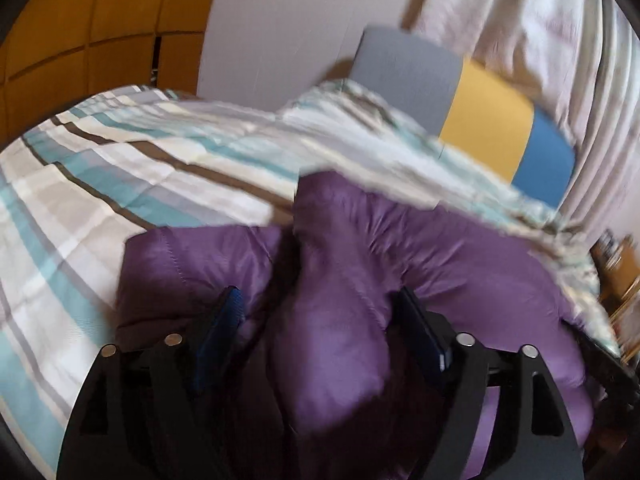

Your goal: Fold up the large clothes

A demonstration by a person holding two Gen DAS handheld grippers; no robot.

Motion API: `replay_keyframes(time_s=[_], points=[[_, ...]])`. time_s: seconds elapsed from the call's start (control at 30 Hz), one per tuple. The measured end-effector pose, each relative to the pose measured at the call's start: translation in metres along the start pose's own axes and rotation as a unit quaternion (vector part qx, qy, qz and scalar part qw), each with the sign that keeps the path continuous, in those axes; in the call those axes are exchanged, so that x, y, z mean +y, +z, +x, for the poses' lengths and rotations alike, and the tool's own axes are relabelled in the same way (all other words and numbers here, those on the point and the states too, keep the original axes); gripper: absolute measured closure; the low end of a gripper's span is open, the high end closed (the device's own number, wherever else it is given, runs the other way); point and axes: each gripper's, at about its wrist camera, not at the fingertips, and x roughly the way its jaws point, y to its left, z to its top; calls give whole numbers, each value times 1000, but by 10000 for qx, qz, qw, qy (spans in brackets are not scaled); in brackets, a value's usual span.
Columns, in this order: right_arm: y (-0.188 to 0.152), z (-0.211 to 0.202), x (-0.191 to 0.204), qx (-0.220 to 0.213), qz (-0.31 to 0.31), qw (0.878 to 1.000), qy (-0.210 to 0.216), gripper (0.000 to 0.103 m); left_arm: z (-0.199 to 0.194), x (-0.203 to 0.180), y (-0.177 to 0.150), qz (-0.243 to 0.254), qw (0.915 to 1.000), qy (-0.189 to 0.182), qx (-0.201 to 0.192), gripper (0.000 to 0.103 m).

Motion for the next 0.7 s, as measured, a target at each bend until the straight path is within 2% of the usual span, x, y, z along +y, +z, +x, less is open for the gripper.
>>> replay_keyframes(time_s=[0.07, 0.17, 0.23, 0.33, 0.37, 0.43, 0.57, 0.7], points=[[-3, 21, -5, 201, 55, 9998, 49, 44, 6, 1, 1, -42, 9999, 32, 88, 17], [-2, 36, -5, 344, -8, 9994, -14, 44, 13, -1, 1, 2, 9998, 93, 201, 16], [-4, 36, -4, 321, -55, 9994, -79, 44, 10, 4, 1, -98, 9998, -46, 163, 16], [-6, 31, -7, 246, -11, 9997, -36, 43, -11, 20, -1, -544, 9979, -354, -31, 15], [-6, 31, -8, 209, 7, 9998, -13, 42, -22, 27, -4, -736, 9965, -362, -146, 11], [-7, 26, -11, 87, 85, 9999, 63, 41, -39, 37, -11, -993, 9941, -271, -335, 11], [-11, 13, -14, -122, 236, 9996, 12, 39, -68, 53, -30, -1213, 9913, -102, -498, 11], [-14, -4, -15, -213, 290, 9993, -136, 38, -82, 57, -43, -1168, 9923, -128, -401, 11]])
